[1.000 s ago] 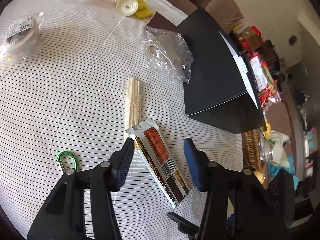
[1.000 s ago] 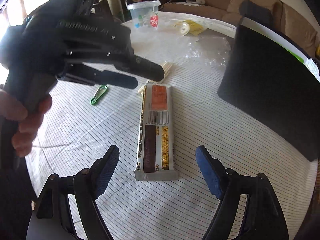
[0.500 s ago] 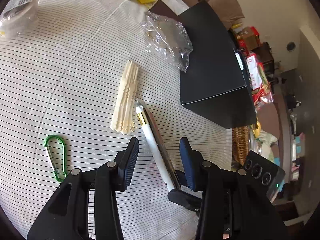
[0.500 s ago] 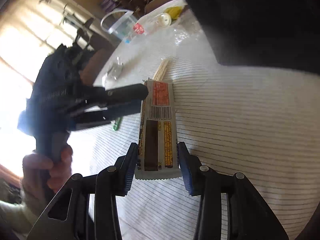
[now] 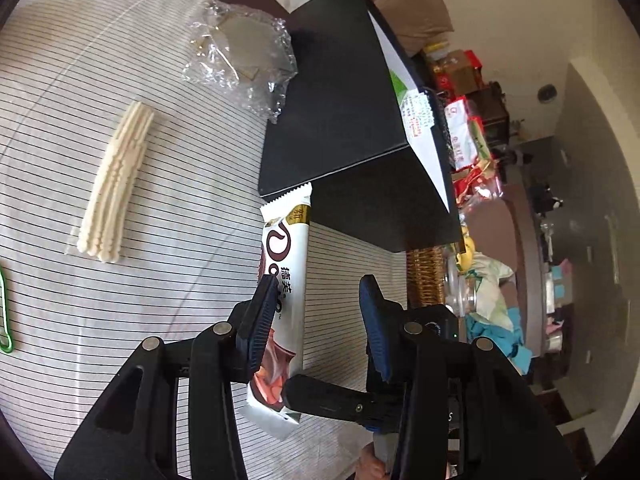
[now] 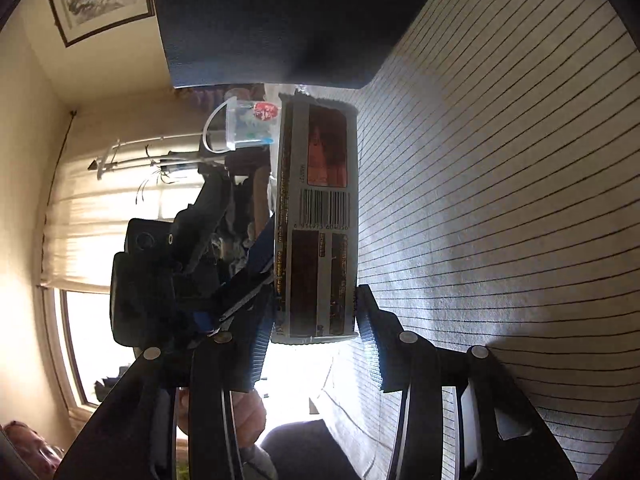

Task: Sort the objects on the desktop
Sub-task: 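Lift the Dove chocolate bar off the table with the left gripper, then carry the Dove bar into the black box and open the left gripper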

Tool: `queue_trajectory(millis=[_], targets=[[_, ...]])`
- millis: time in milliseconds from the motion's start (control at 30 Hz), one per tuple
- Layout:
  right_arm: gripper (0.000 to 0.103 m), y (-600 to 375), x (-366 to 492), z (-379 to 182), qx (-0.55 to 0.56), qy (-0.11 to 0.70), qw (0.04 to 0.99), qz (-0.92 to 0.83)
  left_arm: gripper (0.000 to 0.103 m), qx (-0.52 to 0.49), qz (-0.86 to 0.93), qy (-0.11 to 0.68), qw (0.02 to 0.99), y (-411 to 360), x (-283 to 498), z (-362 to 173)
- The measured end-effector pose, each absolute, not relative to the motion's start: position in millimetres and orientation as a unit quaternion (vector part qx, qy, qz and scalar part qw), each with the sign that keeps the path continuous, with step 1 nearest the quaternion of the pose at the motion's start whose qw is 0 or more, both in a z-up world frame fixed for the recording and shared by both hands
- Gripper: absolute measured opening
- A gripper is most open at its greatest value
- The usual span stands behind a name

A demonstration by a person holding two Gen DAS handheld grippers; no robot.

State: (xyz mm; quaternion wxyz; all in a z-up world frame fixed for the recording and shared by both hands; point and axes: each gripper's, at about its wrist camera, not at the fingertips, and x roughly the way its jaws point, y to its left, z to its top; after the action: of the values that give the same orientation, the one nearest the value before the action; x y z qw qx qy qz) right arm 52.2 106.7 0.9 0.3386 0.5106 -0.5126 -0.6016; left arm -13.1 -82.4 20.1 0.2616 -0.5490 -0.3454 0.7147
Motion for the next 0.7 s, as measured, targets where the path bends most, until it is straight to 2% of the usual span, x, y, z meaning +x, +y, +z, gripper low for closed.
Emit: queue_trajectory(millis=[233,267,333,433,667,700], targets=[[0.041,121,57,1,0.505,-0.5,0.342,-0.615,0.042,-0.567,0.704,-0.345,0.254,-85,-12,9],[0.042,123,58,2,0.505,-0.491,0.342,-0.622,0.043,-0.567,0.698,-0.36,0.249,-93,-13,5],[0.042,125,61,6,0.5,-0.483,0.35,-0.628,0.051,-0.57,0.674,-0.396,0.253,-107,-16,-6],[0.042,128,66,11,0.489,-0.492,0.374,-0.615,0.055,-0.557,0.629,-0.463,0.284,-123,-17,-20],[0.043,116,74,22,0.45,-0.55,0.451,-0.54,0.057,-0.477,0.542,-0.578,0.38,-133,-15,-32],[0.043,111,76,27,0.443,-0.557,0.459,-0.531,0.055,-0.458,0.54,-0.587,0.392,-135,-14,-29]])
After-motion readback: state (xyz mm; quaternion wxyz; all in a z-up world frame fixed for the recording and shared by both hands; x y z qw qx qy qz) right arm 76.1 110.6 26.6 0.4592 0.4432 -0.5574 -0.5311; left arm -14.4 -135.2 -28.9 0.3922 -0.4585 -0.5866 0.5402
